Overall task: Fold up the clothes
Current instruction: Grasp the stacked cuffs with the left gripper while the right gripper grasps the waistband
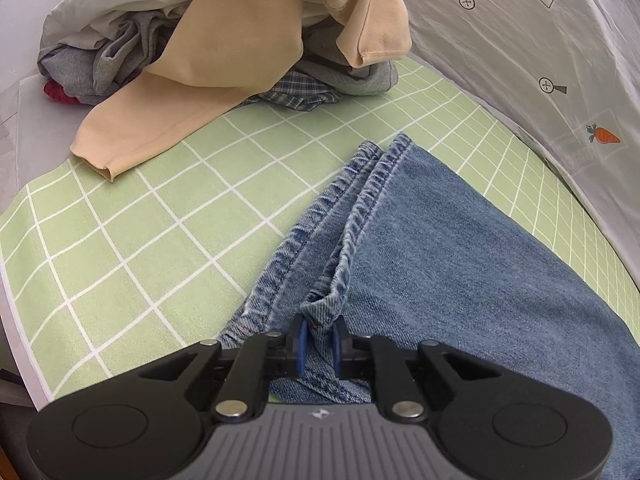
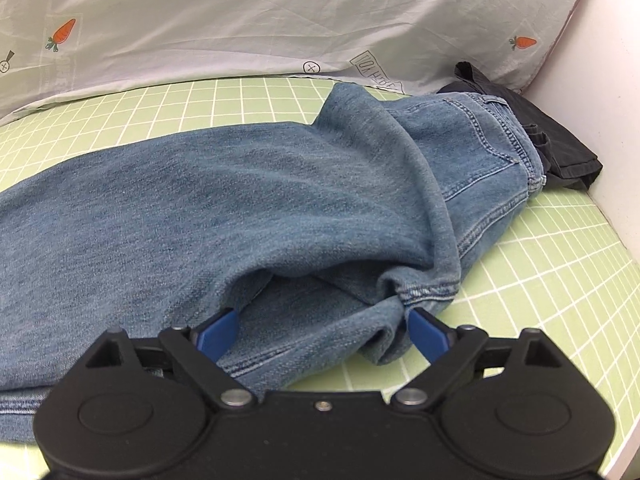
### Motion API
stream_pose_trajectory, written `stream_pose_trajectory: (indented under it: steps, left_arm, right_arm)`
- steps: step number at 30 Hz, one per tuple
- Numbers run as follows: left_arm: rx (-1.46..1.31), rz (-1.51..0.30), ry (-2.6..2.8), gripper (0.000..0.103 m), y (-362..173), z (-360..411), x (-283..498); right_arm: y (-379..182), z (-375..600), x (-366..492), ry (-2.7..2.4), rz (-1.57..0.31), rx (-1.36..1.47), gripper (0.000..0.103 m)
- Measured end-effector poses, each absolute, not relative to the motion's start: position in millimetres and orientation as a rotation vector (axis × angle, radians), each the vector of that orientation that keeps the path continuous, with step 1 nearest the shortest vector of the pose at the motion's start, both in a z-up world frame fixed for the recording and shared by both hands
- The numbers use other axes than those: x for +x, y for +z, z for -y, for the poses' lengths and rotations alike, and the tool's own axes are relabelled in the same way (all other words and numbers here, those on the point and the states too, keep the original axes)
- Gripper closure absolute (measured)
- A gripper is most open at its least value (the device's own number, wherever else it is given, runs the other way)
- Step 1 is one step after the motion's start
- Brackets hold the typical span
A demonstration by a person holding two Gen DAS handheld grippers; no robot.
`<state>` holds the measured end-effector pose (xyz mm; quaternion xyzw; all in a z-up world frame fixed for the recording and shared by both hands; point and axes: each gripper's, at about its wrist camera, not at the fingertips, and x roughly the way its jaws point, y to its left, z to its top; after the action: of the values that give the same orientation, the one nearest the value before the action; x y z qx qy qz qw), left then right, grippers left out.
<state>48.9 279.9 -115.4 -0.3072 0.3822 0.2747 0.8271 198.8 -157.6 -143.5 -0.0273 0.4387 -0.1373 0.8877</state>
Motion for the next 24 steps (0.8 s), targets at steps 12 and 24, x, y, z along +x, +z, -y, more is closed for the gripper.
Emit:
stream_pose_trajectory:
  steps: [12,24]
  left_arm:
    - [-0.69,-0.783,0.681,0.095,-101.0,-300.6,30.1]
    - [-0.704,-0.854,0.719,0.095,-121.9,-300.3,21.1]
  right_arm:
    - [-144.8,152.1,185.4,-0.27,-0.897,-0.124,0.01]
    - [-164.5,152.6,213.0,-0.312,-0.893,-0.651,0.007]
